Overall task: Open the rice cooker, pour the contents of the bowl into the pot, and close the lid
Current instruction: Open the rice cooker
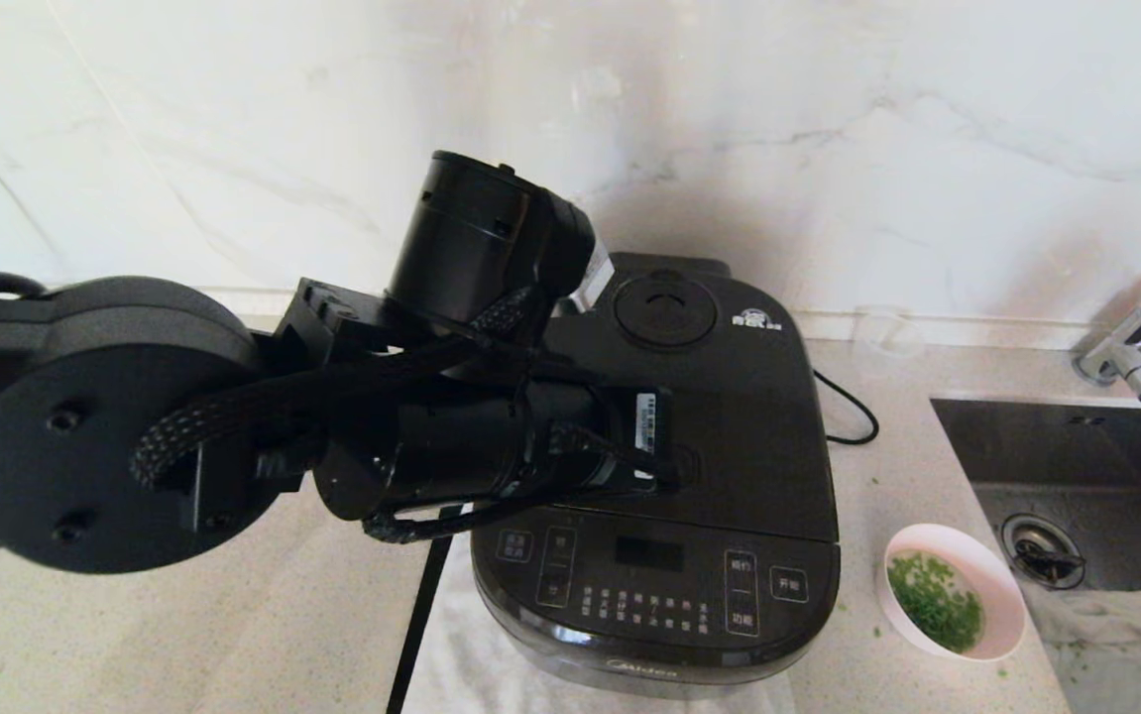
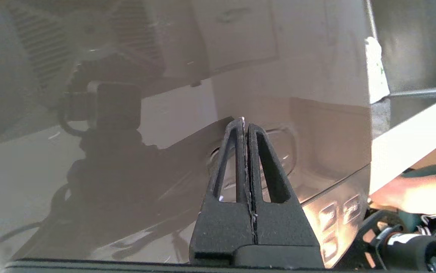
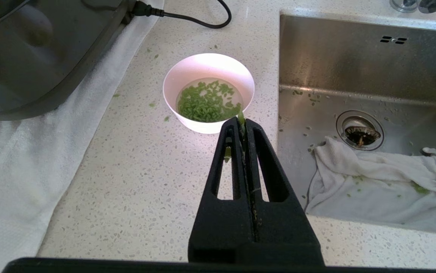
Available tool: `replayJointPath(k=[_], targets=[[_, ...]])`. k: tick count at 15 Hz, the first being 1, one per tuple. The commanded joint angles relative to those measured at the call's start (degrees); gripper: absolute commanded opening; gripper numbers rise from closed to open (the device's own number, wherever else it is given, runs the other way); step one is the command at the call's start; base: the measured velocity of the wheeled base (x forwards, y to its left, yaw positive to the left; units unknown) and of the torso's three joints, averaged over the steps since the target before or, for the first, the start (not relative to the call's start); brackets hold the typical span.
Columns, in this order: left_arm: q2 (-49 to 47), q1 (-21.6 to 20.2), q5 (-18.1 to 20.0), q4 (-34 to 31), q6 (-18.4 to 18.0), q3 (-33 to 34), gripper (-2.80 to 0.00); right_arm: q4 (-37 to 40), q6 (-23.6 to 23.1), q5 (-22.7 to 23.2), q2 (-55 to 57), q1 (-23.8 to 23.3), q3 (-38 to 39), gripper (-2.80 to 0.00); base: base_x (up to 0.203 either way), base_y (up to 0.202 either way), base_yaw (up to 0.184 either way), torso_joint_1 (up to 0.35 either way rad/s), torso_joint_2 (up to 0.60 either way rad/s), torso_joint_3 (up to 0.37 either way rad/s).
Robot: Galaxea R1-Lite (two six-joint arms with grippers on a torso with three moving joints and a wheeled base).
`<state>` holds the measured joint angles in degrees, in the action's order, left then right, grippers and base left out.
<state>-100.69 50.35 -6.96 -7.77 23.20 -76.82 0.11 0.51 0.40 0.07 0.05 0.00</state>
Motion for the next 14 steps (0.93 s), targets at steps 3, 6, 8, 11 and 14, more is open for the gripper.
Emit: replayJointPath(k=[3, 6, 8, 11, 14], targets=[[1.95, 0.52, -1.54, -0.23, 0.18, 2.23, -2.80, -0.02, 0.02, -0.05, 0.01, -0.05, 0.00, -2.80, 0.000, 0.000, 0.000, 0.000, 0.00, 0.000], [2.08, 1.84, -1.56, 0.21, 0.44, 4.21, -2.80, -0.02, -0.04, 0.00, 0.01, -0.02, 0.00, -2.80, 0.000, 0.000, 0.000, 0.000, 0.00, 0.000], [1.82, 2.30, -1.65, 0.38, 0.62, 4.40, -2.80, -0.02, -0.07, 0.04, 0.01, -0.05, 0.00, -2.80, 0.000, 0.000, 0.000, 0.000, 0.00, 0.000], [1.46, 2.21, -2.00, 0.47, 0.53, 4.66, -2.80, -0.02, -0.07, 0.04, 0.01, 0.03, 0.00, -2.80, 0.000, 0.000, 0.000, 0.000, 0.00, 0.000], [3.76, 2.18, -1.93, 1.04, 1.23, 2.98, -2.80, -0.02, 0.02, 0.04, 0.01, 0.04, 0.00, -2.80, 0.000, 0.000, 0.000, 0.000, 0.00, 0.000]])
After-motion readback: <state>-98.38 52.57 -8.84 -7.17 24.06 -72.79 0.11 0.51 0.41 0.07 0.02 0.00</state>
